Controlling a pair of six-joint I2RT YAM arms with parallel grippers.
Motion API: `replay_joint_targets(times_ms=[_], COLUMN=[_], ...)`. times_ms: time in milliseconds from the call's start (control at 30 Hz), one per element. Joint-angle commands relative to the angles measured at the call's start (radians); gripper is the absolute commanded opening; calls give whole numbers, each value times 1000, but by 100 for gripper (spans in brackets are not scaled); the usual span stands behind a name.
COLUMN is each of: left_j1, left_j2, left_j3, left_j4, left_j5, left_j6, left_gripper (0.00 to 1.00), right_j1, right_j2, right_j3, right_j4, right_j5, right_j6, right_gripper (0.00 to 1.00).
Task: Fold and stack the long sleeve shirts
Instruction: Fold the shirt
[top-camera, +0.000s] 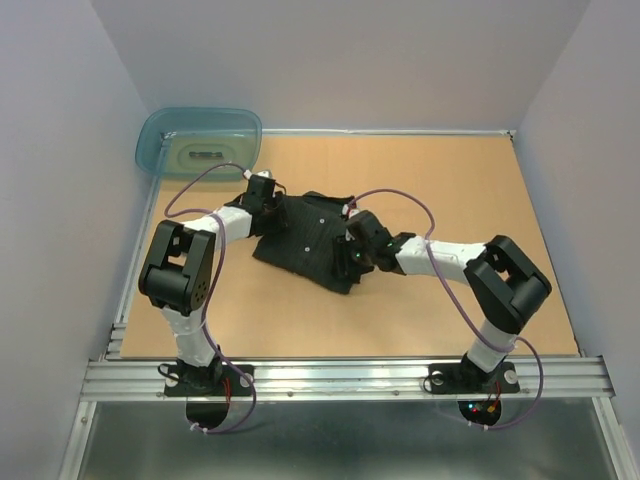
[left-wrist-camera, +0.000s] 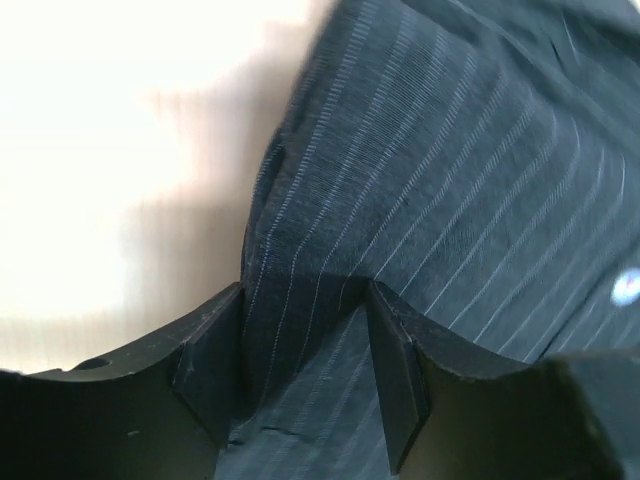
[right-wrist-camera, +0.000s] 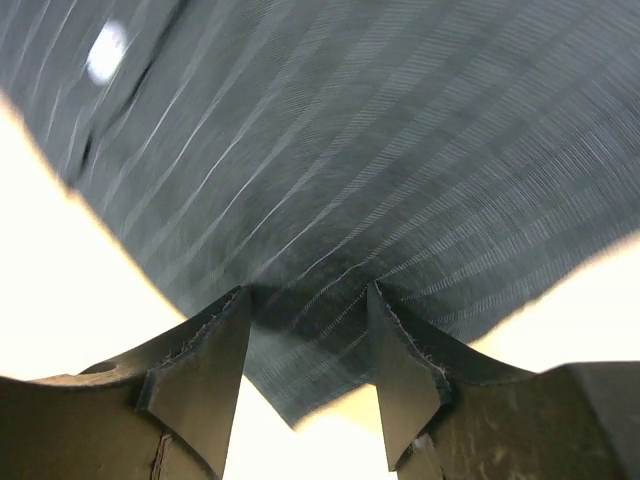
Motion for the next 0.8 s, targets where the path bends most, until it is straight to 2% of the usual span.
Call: replay_joint_targets(times_ms=[0,133,333,400,467,633,767], left_j1=[-3,-18,-80,-119,-152,-242,-294], left_j2=[43,-32,-257,-323,-357,-374,-347], left_j3=[98,130,100,75,51,-41,-95], left_j4=[-73,-71,-99,-125,-129,-134,-125], left_j5=[-52,-78,-153,-152,-144,-60,-35], left_j6=[74,134,209,212,208,157,120], left_gripper=[61,61,61,61,62,62,62], right_j1=[168,199,77,40,18,-46,-121], right_j2=[-6,-73,-248,-269,-268,-210,-161], right_j3=[-17,12,79,79,75,113,180], right_j4=[-57,-58,-201,-236,-249,-226,-172], right_j5=[-78,-80,153,258,297,331,189], right_j6=[127,124,-156,-196,-225,-342,-509], right_gripper=[55,55,55,55,55,56,62])
